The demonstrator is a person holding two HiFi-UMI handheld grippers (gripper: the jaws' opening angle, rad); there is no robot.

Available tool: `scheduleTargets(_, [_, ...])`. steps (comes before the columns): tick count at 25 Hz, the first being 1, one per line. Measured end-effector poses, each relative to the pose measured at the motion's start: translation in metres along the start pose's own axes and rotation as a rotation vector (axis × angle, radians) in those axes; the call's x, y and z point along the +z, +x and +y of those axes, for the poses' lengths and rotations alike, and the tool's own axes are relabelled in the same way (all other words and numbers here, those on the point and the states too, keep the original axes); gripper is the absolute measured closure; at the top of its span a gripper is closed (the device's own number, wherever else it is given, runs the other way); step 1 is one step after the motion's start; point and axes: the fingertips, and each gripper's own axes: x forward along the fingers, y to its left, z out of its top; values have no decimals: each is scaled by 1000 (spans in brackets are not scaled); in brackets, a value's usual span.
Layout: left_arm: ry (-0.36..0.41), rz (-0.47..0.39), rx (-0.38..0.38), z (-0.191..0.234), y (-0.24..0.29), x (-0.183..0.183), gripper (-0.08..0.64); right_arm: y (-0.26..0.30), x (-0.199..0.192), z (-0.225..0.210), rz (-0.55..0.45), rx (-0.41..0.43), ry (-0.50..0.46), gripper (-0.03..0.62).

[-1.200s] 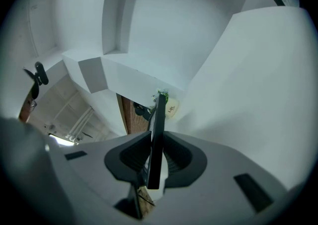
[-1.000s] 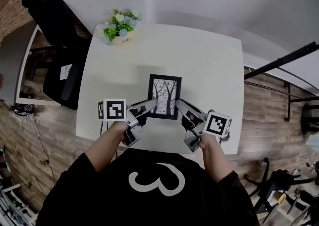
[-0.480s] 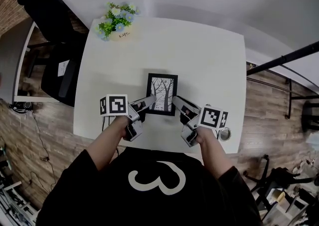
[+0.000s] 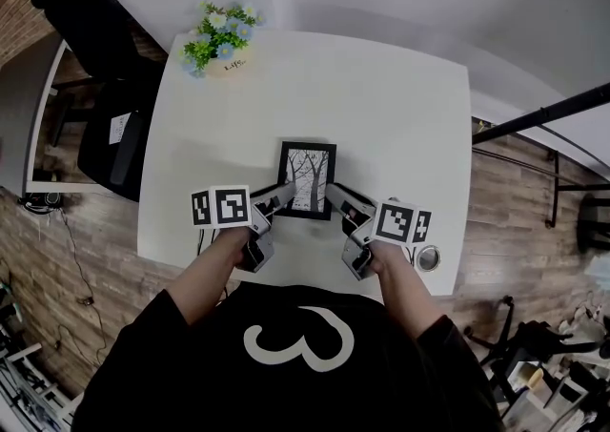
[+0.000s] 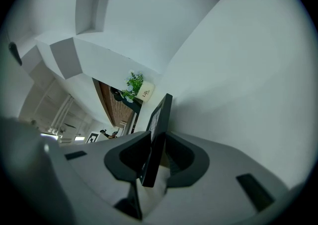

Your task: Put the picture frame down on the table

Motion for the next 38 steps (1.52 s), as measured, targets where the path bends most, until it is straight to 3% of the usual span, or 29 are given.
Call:
scheduleTargets(8, [73, -13, 58, 4, -3, 3, 419, 2, 2, -5, -3, 5, 21, 502])
scheduleTargets(23, [46, -28, 61, 10, -9, 10, 419, 6, 0, -8, 55, -50, -21, 502])
scheduleTargets(30, [34, -28, 61, 11, -9, 11, 426, 9, -5, -3, 89, -79, -81, 401])
scheduleTargets(38, [21, -38, 40, 11, -11, 13, 426, 2, 6, -6, 50, -153, -147, 370])
